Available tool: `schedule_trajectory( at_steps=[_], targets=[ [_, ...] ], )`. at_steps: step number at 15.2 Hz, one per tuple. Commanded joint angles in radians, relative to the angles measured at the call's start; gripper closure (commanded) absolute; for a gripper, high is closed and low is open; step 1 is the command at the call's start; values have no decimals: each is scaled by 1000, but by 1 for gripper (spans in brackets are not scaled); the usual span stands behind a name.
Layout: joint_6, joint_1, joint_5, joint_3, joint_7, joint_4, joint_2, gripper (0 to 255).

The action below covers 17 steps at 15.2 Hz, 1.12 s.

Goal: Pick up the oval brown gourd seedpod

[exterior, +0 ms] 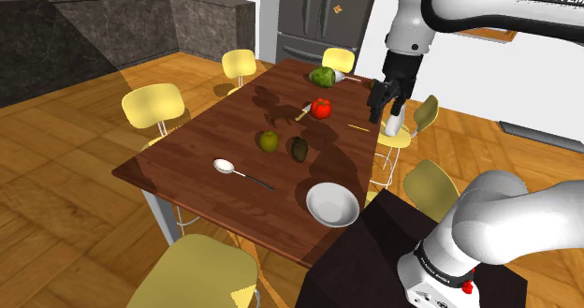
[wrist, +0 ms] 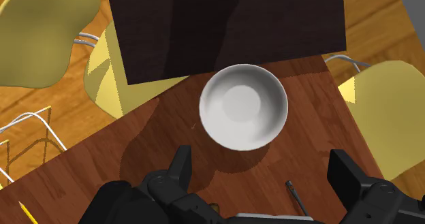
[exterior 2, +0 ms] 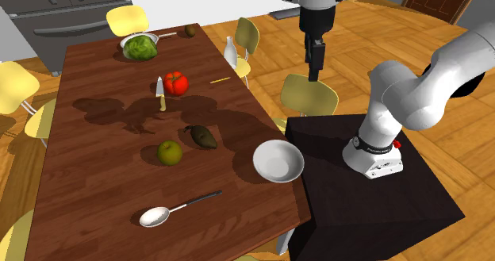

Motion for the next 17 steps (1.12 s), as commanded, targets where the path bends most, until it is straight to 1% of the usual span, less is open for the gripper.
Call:
schedule_trajectory(
  at_steps=[1,5,9,13,17],
  targets=[
    [0,0,0,0,0,0,0,0],
    [128,-11,-15,26,45,-13,118,0],
    [246,-25,-37,47,94,-3,252,0],
    [350,-40,-67,64,148,30,397,0],
    [438,-56,-106,76,206,85,549,0]
  ],
)
